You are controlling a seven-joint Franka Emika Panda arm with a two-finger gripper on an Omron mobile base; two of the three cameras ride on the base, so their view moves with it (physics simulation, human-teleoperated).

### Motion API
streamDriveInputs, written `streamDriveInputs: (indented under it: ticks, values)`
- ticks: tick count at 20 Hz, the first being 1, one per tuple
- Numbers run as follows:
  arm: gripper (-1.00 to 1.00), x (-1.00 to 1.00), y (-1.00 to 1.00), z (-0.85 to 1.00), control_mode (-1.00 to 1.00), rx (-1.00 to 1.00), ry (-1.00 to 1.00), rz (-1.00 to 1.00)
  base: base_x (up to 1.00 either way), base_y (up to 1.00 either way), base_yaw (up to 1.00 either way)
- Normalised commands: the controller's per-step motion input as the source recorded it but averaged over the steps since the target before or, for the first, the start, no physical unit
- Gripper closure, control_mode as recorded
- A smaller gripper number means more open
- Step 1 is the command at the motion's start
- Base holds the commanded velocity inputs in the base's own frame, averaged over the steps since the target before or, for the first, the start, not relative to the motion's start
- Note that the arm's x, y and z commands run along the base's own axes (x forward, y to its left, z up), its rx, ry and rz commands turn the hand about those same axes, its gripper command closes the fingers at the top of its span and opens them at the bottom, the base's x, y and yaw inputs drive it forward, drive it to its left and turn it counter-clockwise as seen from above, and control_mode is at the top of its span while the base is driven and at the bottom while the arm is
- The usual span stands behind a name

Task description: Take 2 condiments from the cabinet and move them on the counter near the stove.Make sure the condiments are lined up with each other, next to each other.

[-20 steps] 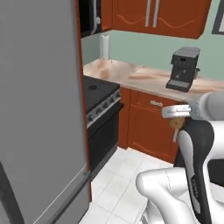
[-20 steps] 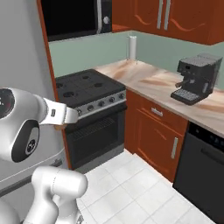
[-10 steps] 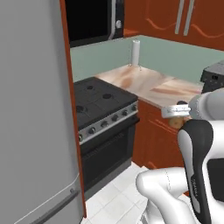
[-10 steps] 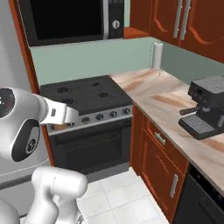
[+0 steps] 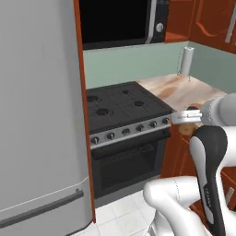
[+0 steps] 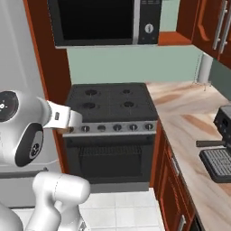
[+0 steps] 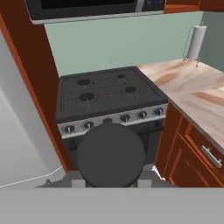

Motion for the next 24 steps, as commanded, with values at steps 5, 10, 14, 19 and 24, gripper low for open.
streamDriveInputs:
  ticks: [5,10,14,19,24]
  values:
    - [1.0,0.0,0.0,0.0,1.0,0.0,0.0,0.0,0.14,-0.46,0.33]
    - [1.0,0.0,0.0,0.0,1.0,0.0,0.0,0.0,0.27,-0.54,0.13]
    - [1.0,0.0,0.0,0.0,1.0,0.0,0.0,0.0,0.52,-0.46,0.13]
    - [1.0,0.0,0.0,0.0,1.0,0.0,0.0,0.0,0.61,-0.48,0.13]
    - [1.0,0.0,0.0,0.0,1.0,0.0,0.0,0.0,0.75,-0.54,0.13]
